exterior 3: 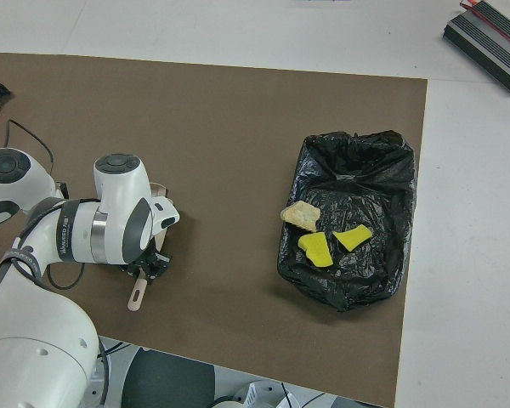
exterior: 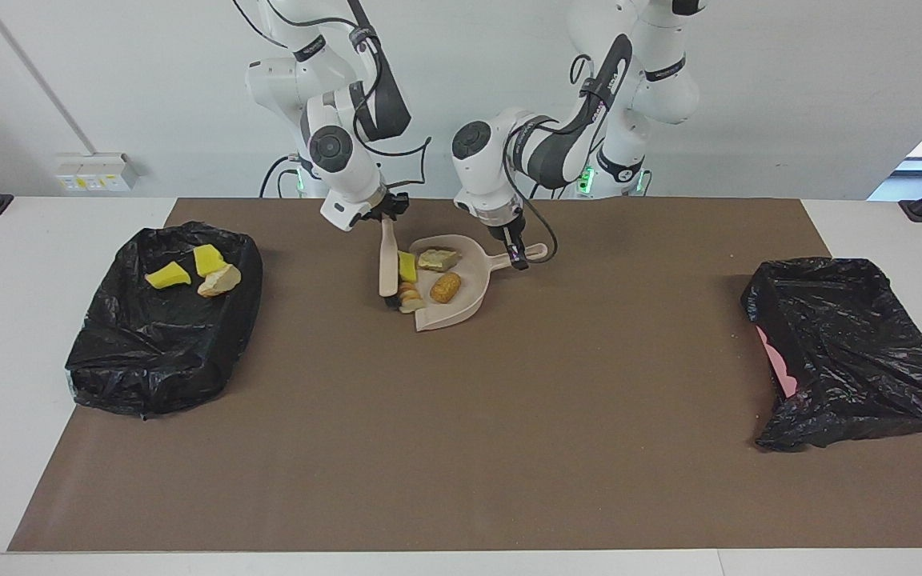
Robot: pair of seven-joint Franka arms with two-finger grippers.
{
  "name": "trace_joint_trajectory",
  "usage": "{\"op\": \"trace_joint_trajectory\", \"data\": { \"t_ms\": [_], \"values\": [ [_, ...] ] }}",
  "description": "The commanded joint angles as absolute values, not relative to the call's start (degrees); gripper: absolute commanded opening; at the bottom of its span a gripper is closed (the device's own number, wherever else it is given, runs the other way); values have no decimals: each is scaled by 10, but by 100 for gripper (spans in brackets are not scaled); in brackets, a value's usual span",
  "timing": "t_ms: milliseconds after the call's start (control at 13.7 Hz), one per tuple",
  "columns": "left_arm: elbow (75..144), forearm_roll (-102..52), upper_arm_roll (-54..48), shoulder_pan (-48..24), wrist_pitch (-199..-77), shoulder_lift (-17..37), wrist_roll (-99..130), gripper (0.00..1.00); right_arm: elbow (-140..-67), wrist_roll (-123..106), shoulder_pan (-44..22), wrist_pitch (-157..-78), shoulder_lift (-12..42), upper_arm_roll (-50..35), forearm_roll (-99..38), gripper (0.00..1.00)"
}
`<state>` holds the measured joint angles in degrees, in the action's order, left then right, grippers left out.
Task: Sweep and dump trash in bin
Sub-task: 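Brush the last pieces into the dustpan held by the left gripper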
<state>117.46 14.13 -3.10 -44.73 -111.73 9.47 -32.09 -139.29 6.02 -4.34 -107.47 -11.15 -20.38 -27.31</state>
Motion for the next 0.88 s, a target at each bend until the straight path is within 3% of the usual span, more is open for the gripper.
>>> {"op": "trace_joint_trajectory", "data": {
  "t_ms": [0, 511, 803],
  "values": [
    [1186, 151, -23, -454, -1135, 91, -326, 0, -1359, 55, -63, -1087, -91, -205, -369, 0],
    [1187, 151, -24, -451, -1144, 92, -326, 0, -1244, 70, -14, -934, -94, -198, -253, 0],
    [1187, 151, -24, -451, -1145, 92, -325, 0, -1198, 68, 5, -889, -98, -197, -143, 0]
  ]
}}
